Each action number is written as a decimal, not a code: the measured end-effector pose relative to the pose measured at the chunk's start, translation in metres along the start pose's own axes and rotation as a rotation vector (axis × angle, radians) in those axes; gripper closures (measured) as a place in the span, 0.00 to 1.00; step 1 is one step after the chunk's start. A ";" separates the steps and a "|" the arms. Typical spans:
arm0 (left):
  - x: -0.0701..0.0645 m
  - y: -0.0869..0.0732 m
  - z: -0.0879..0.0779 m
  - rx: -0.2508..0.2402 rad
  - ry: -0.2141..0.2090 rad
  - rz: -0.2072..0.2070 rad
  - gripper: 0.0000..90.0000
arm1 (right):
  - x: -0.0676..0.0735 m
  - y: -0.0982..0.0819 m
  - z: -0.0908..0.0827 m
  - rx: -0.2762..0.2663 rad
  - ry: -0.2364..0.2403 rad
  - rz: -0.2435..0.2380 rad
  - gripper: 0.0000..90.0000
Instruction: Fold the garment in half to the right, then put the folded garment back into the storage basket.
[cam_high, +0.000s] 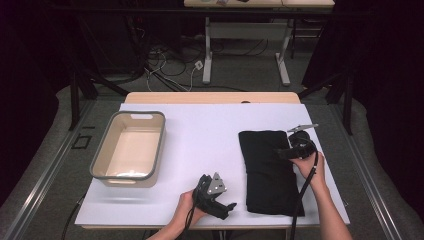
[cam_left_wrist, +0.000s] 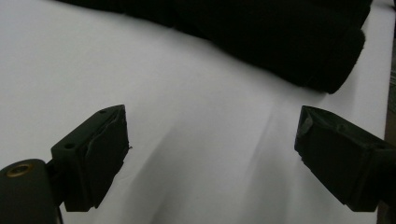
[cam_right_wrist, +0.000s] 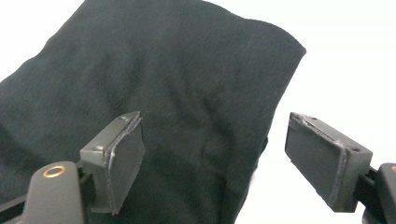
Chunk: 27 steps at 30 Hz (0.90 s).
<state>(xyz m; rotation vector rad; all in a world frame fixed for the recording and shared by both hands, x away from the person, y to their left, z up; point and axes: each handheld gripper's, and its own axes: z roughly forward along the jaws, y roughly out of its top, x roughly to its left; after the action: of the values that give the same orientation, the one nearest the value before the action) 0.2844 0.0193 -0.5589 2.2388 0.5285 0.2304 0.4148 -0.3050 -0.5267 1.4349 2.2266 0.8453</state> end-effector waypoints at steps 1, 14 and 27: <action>-0.001 0.001 0.001 0.001 -0.003 0.003 0.11 | -0.001 0.001 0.001 0.001 -0.003 0.000 0.22; -0.023 0.016 0.017 0.004 -0.072 0.052 0.12 | -0.010 -0.005 0.013 0.018 0.003 0.065 0.33; -0.035 0.021 0.032 -0.005 -0.032 0.038 0.42 | -0.004 -0.007 0.017 0.011 0.018 0.080 0.52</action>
<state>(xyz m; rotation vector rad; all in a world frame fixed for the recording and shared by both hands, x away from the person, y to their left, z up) 0.2701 -0.0302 -0.5641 2.2457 0.4685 0.2142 0.4218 -0.3061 -0.5447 1.5364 2.2026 0.8763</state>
